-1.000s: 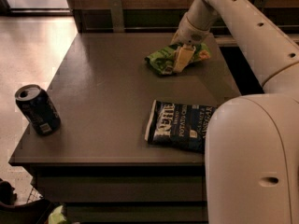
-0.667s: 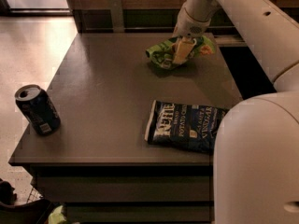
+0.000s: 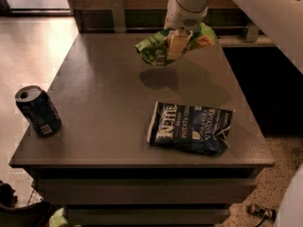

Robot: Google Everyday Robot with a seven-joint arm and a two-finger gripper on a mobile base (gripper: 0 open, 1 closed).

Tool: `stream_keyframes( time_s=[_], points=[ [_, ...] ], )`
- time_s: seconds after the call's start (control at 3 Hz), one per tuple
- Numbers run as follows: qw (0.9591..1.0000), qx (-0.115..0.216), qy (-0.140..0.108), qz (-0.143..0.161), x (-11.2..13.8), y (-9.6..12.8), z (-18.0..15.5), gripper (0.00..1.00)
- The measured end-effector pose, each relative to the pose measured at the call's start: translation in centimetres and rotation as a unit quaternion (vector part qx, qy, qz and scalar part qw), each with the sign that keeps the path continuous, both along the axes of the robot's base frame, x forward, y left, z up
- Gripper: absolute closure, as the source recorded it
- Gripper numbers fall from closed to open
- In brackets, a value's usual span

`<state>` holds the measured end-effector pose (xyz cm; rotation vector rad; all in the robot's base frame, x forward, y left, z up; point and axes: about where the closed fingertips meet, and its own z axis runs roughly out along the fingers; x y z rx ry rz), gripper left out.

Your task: Move green rice chip bag near pepsi can

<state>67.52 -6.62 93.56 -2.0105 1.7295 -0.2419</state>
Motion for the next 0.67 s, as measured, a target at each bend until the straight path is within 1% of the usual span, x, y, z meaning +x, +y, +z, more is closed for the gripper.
stream_keyframes(
  time_s=[0.33, 0.67],
  points=[
    [0.9987, 0.011, -0.008, 0.049, -3.3, 2.4, 1.1, 1.0],
    [0.9961, 0.005, -0.008, 0.088, -7.4, 5.1, 1.9, 1.0]
  ],
)
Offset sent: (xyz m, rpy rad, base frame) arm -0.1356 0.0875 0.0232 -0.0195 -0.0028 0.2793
